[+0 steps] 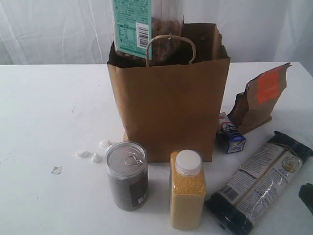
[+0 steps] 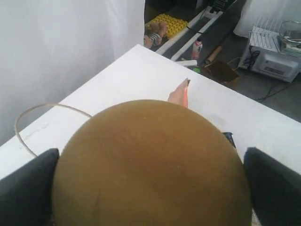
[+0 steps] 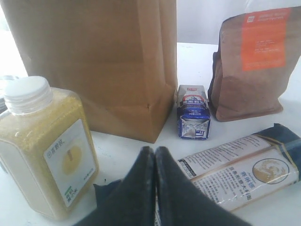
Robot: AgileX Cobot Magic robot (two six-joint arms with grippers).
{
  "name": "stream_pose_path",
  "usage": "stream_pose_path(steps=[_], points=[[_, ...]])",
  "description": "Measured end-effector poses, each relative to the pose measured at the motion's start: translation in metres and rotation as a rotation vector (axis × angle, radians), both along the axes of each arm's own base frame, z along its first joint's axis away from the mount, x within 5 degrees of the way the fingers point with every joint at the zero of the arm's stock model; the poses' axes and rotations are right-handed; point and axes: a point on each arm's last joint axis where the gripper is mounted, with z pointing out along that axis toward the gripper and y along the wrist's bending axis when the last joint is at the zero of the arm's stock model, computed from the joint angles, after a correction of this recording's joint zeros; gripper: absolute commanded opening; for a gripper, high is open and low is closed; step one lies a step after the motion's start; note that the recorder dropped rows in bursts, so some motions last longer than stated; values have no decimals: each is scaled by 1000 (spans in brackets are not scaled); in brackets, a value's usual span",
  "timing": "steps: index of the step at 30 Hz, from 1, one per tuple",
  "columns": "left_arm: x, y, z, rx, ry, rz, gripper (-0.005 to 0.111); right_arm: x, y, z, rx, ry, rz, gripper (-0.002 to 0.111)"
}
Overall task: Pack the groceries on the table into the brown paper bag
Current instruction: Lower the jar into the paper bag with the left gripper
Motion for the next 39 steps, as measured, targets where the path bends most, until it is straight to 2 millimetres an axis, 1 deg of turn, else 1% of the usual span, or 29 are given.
stream_pose_path(steps=[3, 7, 12, 21, 29, 39], points=[[2, -4, -8, 48, 17, -11, 0, 0, 0, 0, 0, 0, 0, 0], [3, -14, -20, 114, 34, -35, 0, 0, 0, 0, 0, 0, 0, 0], [3, -24, -30, 161, 49, -57, 0, 0, 0, 0, 0, 0, 0, 0], [13, -26, -49, 252, 90, -41, 0, 0, 0, 0, 0, 0, 0, 0], [18, -29, -60, 277, 132, -37, 0, 0, 0, 0, 0, 0, 0, 0], [24, -31, -95, 328, 192, -24, 0, 0, 0, 0, 0, 0, 0, 0]])
